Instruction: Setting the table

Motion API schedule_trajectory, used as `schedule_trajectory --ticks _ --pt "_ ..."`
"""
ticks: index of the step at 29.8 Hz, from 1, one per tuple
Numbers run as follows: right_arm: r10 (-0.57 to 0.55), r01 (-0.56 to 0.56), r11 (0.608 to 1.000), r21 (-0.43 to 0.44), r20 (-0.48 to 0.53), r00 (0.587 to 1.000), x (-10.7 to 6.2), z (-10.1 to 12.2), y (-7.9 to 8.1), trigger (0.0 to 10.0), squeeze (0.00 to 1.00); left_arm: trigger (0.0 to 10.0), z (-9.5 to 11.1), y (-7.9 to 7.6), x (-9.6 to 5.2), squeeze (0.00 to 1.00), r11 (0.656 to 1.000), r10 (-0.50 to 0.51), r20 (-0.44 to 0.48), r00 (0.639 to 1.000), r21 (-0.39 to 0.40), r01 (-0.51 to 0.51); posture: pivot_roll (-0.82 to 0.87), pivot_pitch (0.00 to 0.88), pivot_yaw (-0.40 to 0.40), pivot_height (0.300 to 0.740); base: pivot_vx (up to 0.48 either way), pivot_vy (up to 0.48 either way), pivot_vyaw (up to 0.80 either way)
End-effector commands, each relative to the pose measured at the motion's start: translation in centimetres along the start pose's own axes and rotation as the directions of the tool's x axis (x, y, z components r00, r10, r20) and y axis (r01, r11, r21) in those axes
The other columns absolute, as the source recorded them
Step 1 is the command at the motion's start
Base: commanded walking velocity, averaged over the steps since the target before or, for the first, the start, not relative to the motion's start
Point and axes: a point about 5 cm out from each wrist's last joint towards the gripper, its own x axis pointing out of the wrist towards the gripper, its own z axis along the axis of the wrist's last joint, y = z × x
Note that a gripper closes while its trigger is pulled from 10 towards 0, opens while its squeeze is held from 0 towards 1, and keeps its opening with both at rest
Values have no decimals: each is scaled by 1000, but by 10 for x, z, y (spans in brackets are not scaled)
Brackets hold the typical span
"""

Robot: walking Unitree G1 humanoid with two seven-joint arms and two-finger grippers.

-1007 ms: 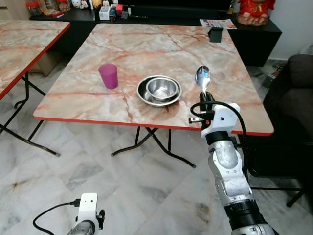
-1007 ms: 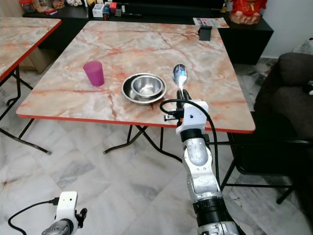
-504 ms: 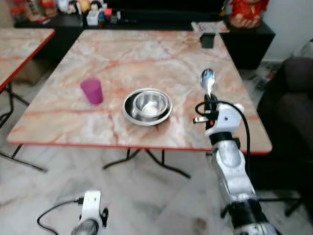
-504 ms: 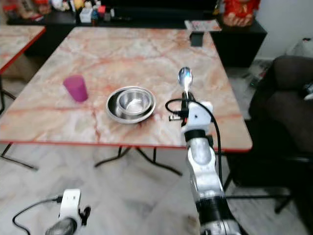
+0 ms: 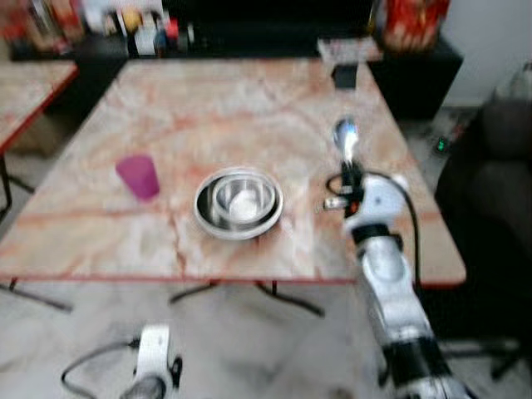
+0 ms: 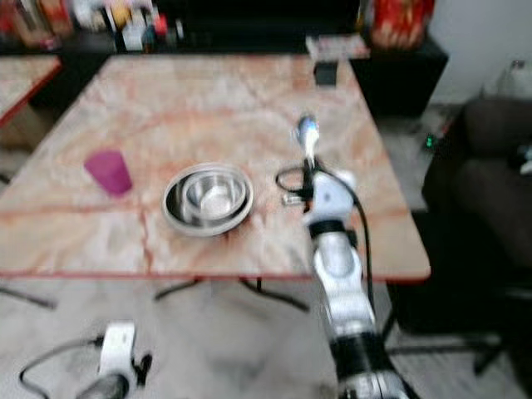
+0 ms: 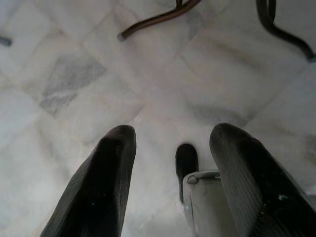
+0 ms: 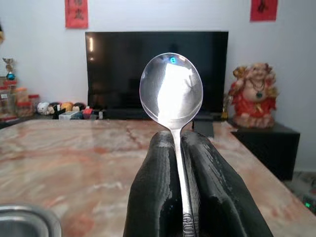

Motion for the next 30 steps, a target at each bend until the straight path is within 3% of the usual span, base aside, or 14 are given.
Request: schedule_trajectory --ticks 1,5,30 --pt "27 -27 1000 12 16 1000 1 4 10 10000 0 10000 -5 9 -2 0 1000 25 -15 1000 0 -25 -12 127 -18 740 304 0 0" --pt "24 -24 1000 12 13 1000 1 3 10 10000 0 10000 -5 9 -2 0 1000 25 -16 1000 -1 -25 -12 126 -18 740 274 0 0" --pt "15 -15 1000 23 6 1000 1 1 11 10000 0 10000 -5 12 -2 0 999 33 -15 999 3 -33 -9 128 -14 740 0 0 0"
